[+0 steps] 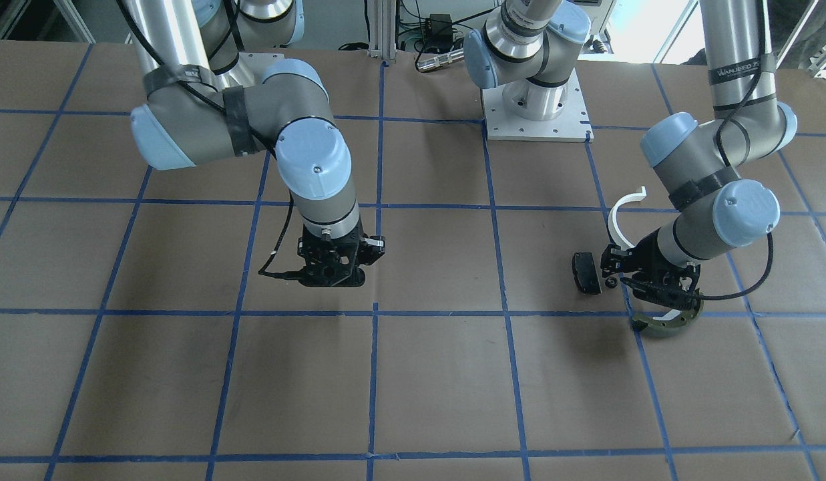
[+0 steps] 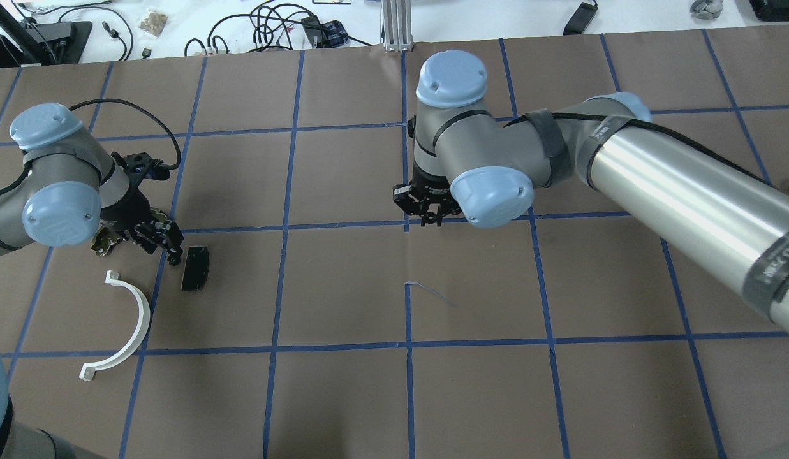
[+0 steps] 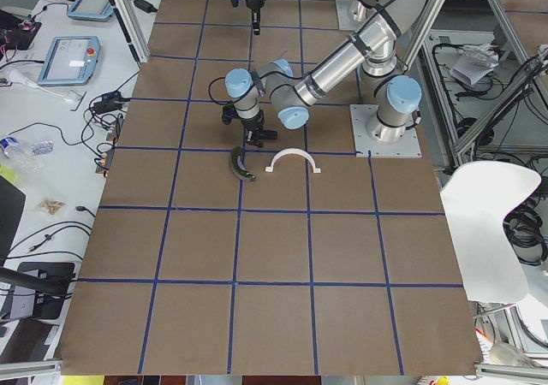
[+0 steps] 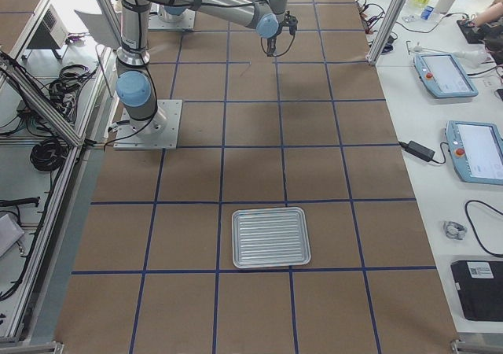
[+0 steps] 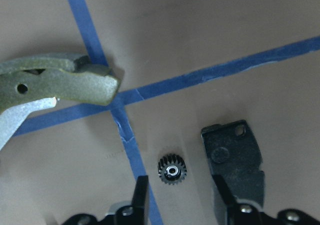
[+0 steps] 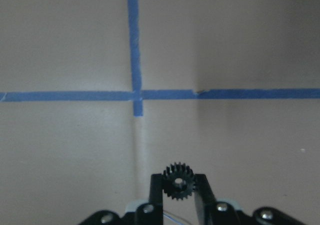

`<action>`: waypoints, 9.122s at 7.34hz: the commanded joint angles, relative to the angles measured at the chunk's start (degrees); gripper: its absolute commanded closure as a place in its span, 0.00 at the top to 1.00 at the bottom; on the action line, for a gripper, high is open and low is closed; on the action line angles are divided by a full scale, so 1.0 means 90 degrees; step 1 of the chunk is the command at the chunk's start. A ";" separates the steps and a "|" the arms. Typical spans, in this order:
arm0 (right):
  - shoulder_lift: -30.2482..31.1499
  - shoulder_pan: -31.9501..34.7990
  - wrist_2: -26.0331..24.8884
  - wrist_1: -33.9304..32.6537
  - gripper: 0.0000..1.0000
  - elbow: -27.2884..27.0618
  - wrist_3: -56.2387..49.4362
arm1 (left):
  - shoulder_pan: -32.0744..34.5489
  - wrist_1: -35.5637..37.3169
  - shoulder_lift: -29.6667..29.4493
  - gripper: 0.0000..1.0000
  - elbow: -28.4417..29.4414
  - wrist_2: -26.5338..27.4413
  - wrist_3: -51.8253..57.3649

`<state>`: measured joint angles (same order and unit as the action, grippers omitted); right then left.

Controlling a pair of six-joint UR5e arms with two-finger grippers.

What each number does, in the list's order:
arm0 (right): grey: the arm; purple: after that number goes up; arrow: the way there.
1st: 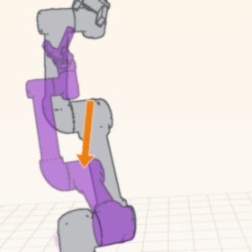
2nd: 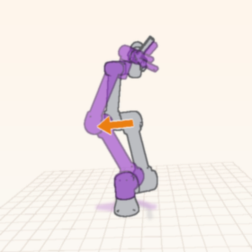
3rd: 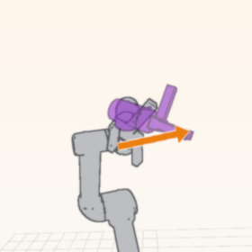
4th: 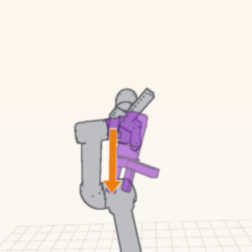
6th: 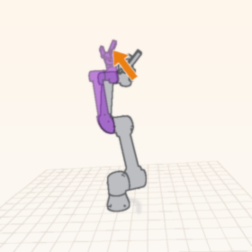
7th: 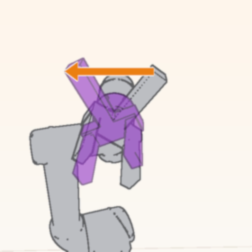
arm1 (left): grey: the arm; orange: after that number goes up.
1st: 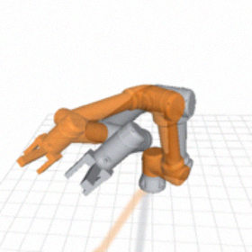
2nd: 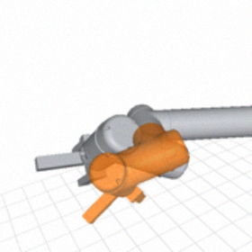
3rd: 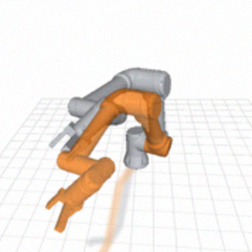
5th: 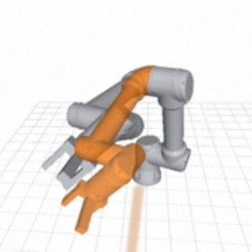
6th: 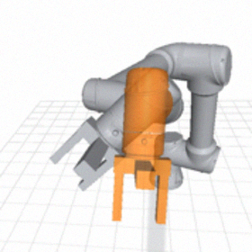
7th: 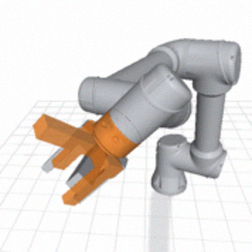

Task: Place bearing gear from tray to pile

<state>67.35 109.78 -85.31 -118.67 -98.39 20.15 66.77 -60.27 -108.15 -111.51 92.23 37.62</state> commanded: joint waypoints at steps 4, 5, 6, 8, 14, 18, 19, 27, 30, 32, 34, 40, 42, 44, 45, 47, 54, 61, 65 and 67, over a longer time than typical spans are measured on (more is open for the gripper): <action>-0.0657 0.0449 0.0094 -0.0594 0.99 -0.0024 0.0554 | 0.0869 -0.0090 0.0210 1.00 0.0348 -0.0092 -0.1646; -0.0609 0.0400 0.0036 -0.0449 1.00 0.0043 0.0429 | 0.1172 -0.0120 0.0239 1.00 0.0398 -0.0091 -0.2202; -0.0569 0.0245 -0.0003 -0.0428 1.00 0.0102 0.0147 | 0.1455 -0.0120 0.0230 1.00 0.0398 -0.0149 -0.2604; -0.0191 -0.0397 -0.0480 0.0193 1.00 0.0268 -0.1148 | 0.1934 -0.0033 0.0191 1.00 0.0437 -0.0618 -0.3899; 0.2289 -0.1778 -0.0707 0.1896 1.00 0.0405 -0.2835 | 0.4854 0.0815 -0.0832 1.00 0.1228 -0.0609 -0.6921; 0.2244 -0.2069 -0.0532 0.2862 1.00 0.1089 -0.2250 | 0.5130 0.0837 -0.1244 0.91 0.1219 -0.0560 -0.6934; 0.2282 -0.2168 -0.0492 0.3047 1.00 0.1089 -0.2181 | 0.5130 0.0827 -0.1254 0.90 0.1228 -0.0560 -0.6934; 0.2859 -0.2012 -0.0560 0.3117 1.00 0.0865 -0.1936 | 0.5110 0.0827 -0.1245 0.06 0.1131 -0.0531 -0.6934; 0.2936 -0.2041 -0.0589 0.3233 1.00 0.0825 -0.1858 | 0.4975 0.0818 -0.1274 0.00 0.1218 -0.0521 -0.6924; 0.2927 -0.2090 -0.0521 0.3303 1.00 0.0825 -0.1955 | 0.4265 0.0401 -0.0963 0.00 0.1199 -0.0560 -0.6015; 0.2937 -0.2100 -0.0492 0.3254 1.00 0.0825 -0.1897 | 0.3435 -0.0360 -0.0514 0.00 0.1112 -0.0376 -0.4549; 0.2908 -0.2159 -0.0492 0.3156 1.00 0.0845 -0.1946 | 0.0339 -0.0345 0.0288 0.00 -0.0031 0.0582 -0.0405; 0.2908 -0.2159 -0.0492 0.3176 1.00 0.0845 -0.1926 | 0.0101 0.0423 0.0191 0.00 -0.0459 0.0495 -0.0401; 0.2917 -0.2159 -0.0502 0.3185 1.00 0.0835 -0.1897 | 0.0071 0.0427 0.0269 0.00 -0.0588 0.0368 -0.0430; 0.2917 -0.2159 -0.0502 0.3176 1.00 0.0835 -0.1887 | 0.0081 0.0408 0.0288 0.00 -0.0588 0.0377 -0.0411; 0.2917 -0.2149 -0.0502 0.3176 1.00 0.0835 -0.1887 | 0.0071 0.0417 0.0269 0.99 -0.0646 0.0368 -0.0430; 0.2937 -0.2149 -0.0521 0.3176 1.00 0.0835 -0.1877 | 0.1306 -0.1719 0.0796 1.00 0.1482 0.0211 -0.2395; 0.2937 -0.2149 -0.0512 0.3166 1.00 0.0835 -0.1877 | 0.3030 -0.3606 0.1636 1.00 0.2937 -0.0208 -0.4463; 0.2937 -0.2149 -0.0502 0.3166 1.00 0.0835 -0.1887 | 0.3020 -0.4173 0.1617 1.00 0.3171 -0.0306 -0.4493; 0.2937 -0.2149 -0.0492 0.3176 1.00 0.0835 -0.1887 | 0.3020 -0.4231 0.1461 1.00 0.3482 -0.0248 -0.4493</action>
<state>93.81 90.44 -89.78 -90.12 -90.88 3.17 93.96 -97.85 -94.26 -81.80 89.82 -2.82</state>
